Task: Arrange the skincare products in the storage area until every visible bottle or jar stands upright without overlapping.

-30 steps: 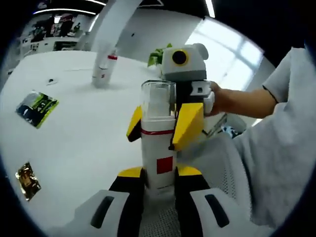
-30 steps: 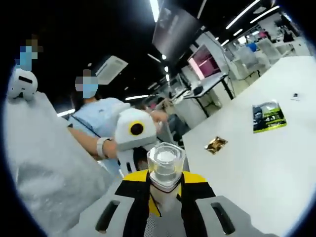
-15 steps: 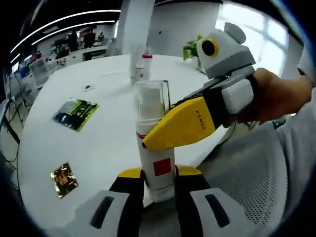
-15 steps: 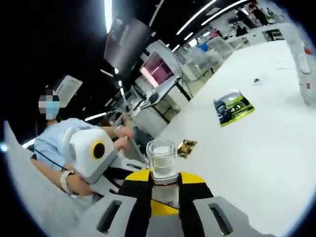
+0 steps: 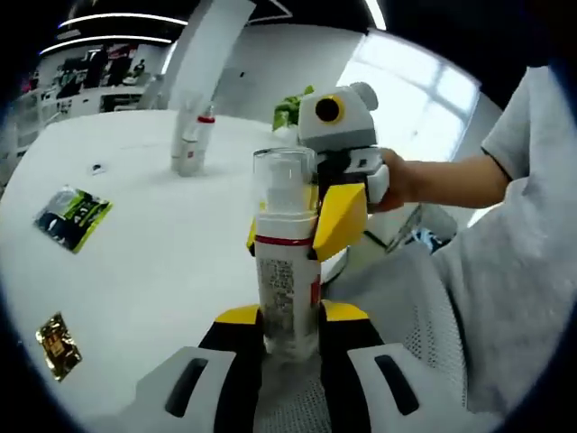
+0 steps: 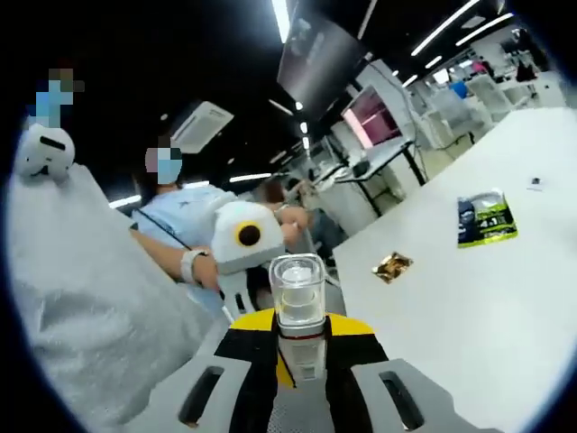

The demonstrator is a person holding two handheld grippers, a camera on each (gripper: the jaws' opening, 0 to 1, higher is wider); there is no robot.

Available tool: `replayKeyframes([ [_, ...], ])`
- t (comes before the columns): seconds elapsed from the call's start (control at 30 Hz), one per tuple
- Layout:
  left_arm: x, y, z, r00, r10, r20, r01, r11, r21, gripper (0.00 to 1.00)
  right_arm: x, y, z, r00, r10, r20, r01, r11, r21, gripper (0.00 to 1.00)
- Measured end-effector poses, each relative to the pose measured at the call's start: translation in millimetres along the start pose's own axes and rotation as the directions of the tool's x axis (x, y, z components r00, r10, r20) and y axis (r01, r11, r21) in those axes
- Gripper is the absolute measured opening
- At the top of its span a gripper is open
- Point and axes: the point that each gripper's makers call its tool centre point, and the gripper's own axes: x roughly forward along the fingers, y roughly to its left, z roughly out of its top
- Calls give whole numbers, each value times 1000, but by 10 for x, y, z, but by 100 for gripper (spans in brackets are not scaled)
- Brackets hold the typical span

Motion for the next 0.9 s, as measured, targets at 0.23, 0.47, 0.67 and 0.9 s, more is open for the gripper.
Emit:
replayKeyframes([
  [0.23,-36,14,3,1000,-4,0,4,1000,-28,17,68,-11,38,999,34,5,-34,999,7,14],
  [0.47,-117,375,-12,980,199,-11,-199,980,-32,16,224,-283,122,989,-138,62,135,990,43,17],
  [0.67,-239,671,-8,922,388,-12,-388,921,-39,16,229,-555,159,931,-349,107,321,922,217,17],
  [0.9,-235,728,-72,880,473,-52,-468,880,78,16,292,-637,67,902,-426,63,390,871,298,17],
])
